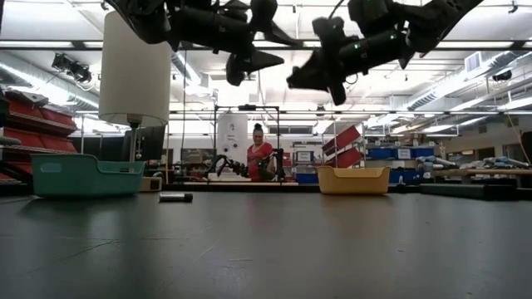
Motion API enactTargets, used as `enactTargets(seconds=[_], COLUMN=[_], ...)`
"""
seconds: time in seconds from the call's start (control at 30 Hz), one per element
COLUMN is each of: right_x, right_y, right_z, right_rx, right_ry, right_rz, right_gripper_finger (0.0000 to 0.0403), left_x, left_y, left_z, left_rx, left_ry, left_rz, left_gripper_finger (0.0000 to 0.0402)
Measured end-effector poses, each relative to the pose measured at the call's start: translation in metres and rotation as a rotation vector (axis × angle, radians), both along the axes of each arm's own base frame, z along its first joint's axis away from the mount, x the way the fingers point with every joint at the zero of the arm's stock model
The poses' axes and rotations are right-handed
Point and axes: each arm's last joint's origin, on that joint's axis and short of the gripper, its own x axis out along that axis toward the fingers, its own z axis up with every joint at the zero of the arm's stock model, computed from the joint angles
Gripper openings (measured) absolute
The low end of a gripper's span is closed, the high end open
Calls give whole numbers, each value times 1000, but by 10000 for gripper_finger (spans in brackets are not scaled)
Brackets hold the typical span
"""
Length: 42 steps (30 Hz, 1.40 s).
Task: Sort batteries
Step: Put the black battery into the yellow bin
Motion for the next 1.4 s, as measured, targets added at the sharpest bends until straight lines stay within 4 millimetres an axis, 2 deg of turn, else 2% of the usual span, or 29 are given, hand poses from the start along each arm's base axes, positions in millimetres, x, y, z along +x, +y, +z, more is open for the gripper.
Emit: enactTargets(seconds=[0.23,0.5,0.7,0.97,1.13,1.4], right_x=[-17,-48,-69,-78,-71,-63], right_y=[-25,-53,-70,-81,-87,-91], right_z=[-20,-40,-47,-54,-84,-99], right_rx=[49,115,162,162,201,211], right_ry=[204,453,551,611,727,756], right_rz=[-192,-414,-514,-522,-434,-414], right_gripper_finger=[54,54,57,60,65,65], left_x=[-11,-30,-41,-45,-45,-46], left_y=[-3,-19,-37,-56,-63,-71], left_z=[-4,-43,-58,-63,-63,-64], left_rx=[-38,-310,-316,-283,-271,-298], left_ry=[171,595,828,918,930,935], left_rz=[-14,-206,-262,-325,-342,-331], left_gripper_finger=[210,209,209,209,209,209])
